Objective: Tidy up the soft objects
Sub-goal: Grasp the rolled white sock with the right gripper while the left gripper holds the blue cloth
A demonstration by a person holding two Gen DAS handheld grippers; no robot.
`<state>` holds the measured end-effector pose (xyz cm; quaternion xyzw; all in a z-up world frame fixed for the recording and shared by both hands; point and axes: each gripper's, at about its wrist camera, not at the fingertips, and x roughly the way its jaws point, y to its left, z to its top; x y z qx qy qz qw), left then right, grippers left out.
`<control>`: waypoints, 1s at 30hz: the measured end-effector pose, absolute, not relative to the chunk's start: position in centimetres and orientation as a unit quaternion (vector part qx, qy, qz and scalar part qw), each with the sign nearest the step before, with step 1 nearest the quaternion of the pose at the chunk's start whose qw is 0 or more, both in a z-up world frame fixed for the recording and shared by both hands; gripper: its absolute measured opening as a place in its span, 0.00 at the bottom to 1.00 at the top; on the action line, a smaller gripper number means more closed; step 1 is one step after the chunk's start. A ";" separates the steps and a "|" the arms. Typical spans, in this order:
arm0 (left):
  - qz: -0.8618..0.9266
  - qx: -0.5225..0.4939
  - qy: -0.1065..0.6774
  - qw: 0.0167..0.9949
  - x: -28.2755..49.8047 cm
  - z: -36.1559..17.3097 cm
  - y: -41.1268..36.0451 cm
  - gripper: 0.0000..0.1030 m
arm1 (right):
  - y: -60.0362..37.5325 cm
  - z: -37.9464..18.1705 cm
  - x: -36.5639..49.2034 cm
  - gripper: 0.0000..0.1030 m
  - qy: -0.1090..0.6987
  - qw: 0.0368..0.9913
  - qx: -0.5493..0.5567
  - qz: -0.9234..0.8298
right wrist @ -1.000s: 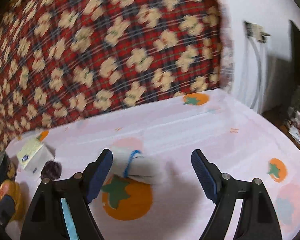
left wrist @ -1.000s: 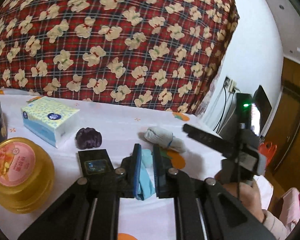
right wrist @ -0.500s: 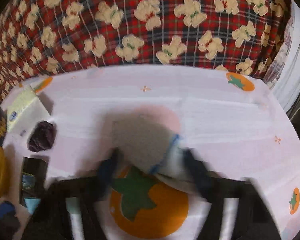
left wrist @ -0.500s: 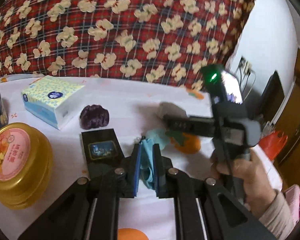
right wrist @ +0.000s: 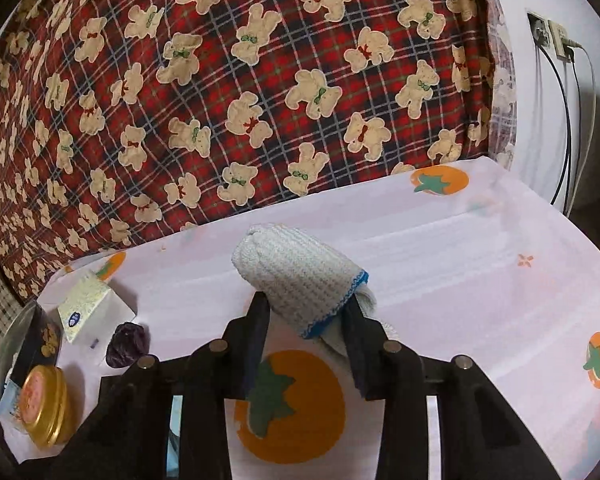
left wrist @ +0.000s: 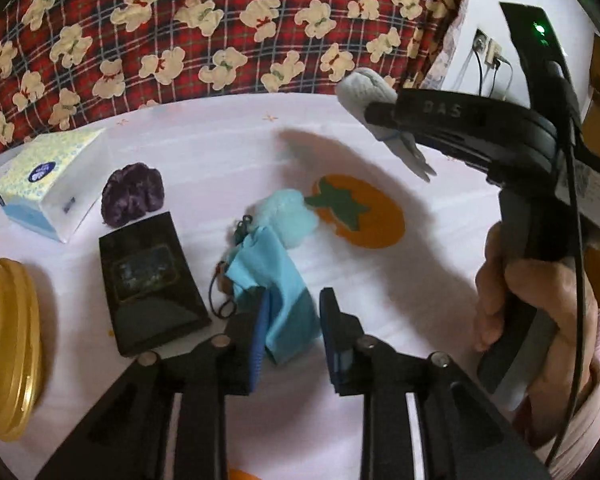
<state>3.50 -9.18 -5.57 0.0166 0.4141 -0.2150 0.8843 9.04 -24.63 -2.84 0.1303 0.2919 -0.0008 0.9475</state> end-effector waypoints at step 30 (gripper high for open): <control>-0.185 0.011 0.434 0.882 4.4 -5.8 -9.6 0.25 | -24.5 -2.8 8.8 0.38 0.281 0.953 0.116 -0.009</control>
